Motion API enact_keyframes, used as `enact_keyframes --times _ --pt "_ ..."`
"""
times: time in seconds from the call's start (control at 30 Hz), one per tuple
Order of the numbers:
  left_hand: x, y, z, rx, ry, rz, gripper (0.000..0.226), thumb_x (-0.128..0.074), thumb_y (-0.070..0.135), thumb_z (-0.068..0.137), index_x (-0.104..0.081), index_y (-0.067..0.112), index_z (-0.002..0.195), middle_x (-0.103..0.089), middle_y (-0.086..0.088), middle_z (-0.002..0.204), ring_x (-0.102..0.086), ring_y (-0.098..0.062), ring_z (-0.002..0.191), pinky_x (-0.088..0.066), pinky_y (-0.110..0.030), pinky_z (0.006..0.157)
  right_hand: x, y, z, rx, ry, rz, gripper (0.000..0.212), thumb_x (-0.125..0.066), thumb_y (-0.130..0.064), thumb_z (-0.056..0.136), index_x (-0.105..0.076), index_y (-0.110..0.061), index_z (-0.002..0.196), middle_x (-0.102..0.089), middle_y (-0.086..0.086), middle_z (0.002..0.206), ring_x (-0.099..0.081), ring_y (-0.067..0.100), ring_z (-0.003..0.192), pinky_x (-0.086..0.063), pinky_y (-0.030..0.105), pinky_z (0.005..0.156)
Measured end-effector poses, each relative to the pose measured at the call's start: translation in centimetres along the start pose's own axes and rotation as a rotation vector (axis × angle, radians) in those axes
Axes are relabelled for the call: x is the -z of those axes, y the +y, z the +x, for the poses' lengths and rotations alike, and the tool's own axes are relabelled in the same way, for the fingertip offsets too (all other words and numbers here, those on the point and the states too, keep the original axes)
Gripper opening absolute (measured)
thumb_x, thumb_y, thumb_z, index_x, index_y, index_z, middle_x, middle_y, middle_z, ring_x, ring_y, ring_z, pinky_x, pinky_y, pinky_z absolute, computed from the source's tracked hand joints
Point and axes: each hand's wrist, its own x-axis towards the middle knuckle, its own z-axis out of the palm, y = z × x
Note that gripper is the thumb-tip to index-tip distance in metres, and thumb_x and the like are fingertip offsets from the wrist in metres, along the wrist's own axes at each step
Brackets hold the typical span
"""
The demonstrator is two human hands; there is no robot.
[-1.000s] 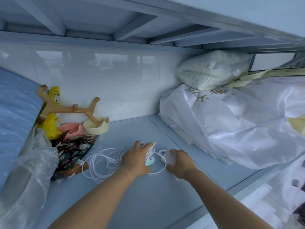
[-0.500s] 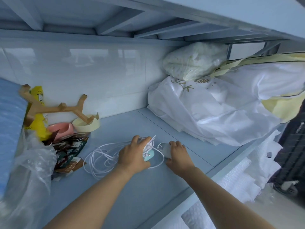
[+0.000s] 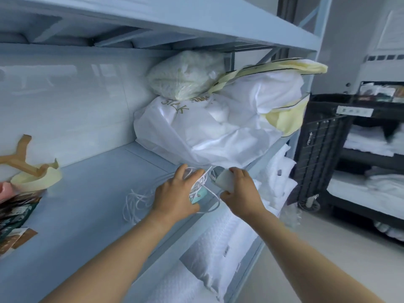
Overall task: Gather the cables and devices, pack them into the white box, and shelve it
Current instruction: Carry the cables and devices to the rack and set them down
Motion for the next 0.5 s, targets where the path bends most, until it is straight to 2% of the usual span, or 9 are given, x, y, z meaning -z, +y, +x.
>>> enact_keyframes --times 0.1,0.17,0.3,0.4,0.5 --pt "-1.1 6.3 1.1 -0.105 0.017 -0.032 0.091 -0.072 0.042 0.053 -0.025 0.049 0.131 -0.028 0.005 0.143 -0.059 -0.028 0.100 -0.050 -0.038 0.073 4.8 4.0 -1.6 -0.081 0.082 -0.007 0.059 -0.059 -0.009 0.070 -0.041 -0.008 0.127 -0.048 0.010 0.119 -0.047 0.027 0.104 -0.032 0.023 0.079" --pt "-1.7 10.9 1.9 -0.154 0.015 -0.069 0.090 -0.071 0.040 0.053 -0.024 0.050 0.130 -0.029 0.005 0.140 -0.059 -0.027 0.100 -0.050 -0.037 0.072 8.1 6.8 -2.8 -0.135 0.122 -0.002 0.056 -0.059 -0.009 0.070 -0.043 -0.009 0.123 -0.049 0.009 0.117 -0.047 0.026 0.106 -0.032 0.023 0.077" --pt "-3.0 20.9 3.4 -0.280 0.006 -0.111 0.087 -0.071 0.041 0.056 -0.027 0.046 0.131 -0.030 0.003 0.139 -0.059 -0.028 0.099 -0.050 -0.036 0.070 15.5 12.9 -5.2 -0.232 0.211 -0.002 0.059 -0.061 -0.010 0.072 -0.041 -0.011 0.127 -0.046 0.008 0.124 -0.045 0.025 0.111 -0.033 0.025 0.084" --pt "-3.9 28.3 4.3 -0.370 0.028 -0.147 0.083 -0.071 0.043 0.058 -0.031 0.044 0.131 -0.035 0.002 0.137 -0.060 -0.029 0.096 -0.048 -0.033 0.066 21.3 17.5 -7.1 -0.279 0.268 -0.022 0.055 -0.060 -0.009 0.072 -0.043 -0.012 0.124 -0.047 0.008 0.123 -0.046 0.023 0.107 -0.037 0.027 0.083" --pt "-4.9 35.8 4.8 -0.472 0.047 -0.166 0.085 -0.073 0.043 0.059 -0.029 0.042 0.133 -0.035 0.001 0.137 -0.060 -0.028 0.097 -0.048 -0.033 0.066 26.9 21.9 -9.4 -0.312 0.341 -0.051 0.052 -0.059 -0.008 0.072 -0.044 -0.012 0.121 -0.048 0.007 0.120 -0.042 0.016 0.097 -0.034 0.023 0.078"
